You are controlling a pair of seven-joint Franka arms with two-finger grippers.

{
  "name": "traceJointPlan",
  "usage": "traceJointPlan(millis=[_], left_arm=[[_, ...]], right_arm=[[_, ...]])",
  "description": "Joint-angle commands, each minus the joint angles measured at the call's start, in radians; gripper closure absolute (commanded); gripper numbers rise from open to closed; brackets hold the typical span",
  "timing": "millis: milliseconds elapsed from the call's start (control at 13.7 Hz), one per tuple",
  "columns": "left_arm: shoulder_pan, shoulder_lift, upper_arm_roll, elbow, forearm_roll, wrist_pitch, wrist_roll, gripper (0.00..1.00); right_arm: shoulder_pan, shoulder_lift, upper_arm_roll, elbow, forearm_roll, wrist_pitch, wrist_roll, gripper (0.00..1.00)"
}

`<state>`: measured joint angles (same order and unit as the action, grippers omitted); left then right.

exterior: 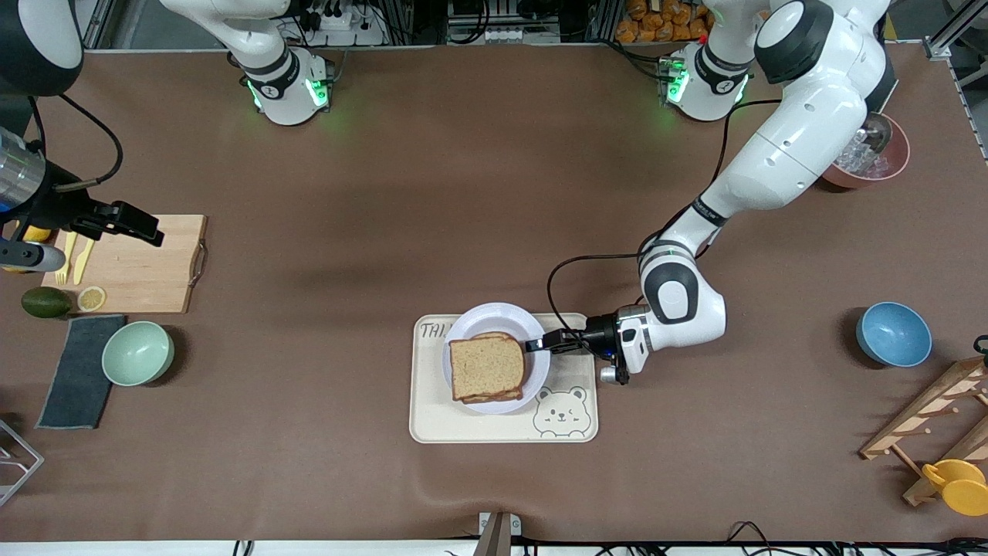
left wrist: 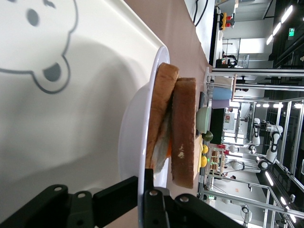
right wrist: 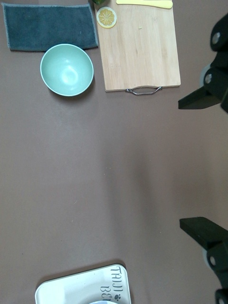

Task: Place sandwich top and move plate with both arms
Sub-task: 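Slide the plate with the left gripper onto the bear tray, then open the left gripper and release the plate on the tray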

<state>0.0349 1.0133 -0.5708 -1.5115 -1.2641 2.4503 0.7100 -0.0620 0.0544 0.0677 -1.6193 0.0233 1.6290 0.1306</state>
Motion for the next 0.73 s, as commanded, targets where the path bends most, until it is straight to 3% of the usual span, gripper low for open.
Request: traceJointPlan(millis=[0,511,584,657], left_arm=[[-0.012,0.028,0.006,0.051,-0.034,-0.007,0.028,1.0],[-0.024,0.048,0.025,0.077,-0.028,-0.007,0.046,1.0],[-0.03,0.045,0.038,0.077,-0.024,-0.007,0.06,0.84],[-0.033,0.039,0.046,0.077,-0.018,-0.007,0.063,0.32]], right_arm=[[-0.013,-0.004,0.009,-0.002,-0.011,-0.003,-0.006,0.0],[-0.013,-0.004,0.009,-0.002,-0.011,-0.003,-0.006,0.0],[-0.013,-0.004,0.009,-0.002,-0.013,-0.003,-0.006,0.0],[-0.013,-0.004,0.009,-0.002,-0.011,-0.003,-0.006,0.0]])
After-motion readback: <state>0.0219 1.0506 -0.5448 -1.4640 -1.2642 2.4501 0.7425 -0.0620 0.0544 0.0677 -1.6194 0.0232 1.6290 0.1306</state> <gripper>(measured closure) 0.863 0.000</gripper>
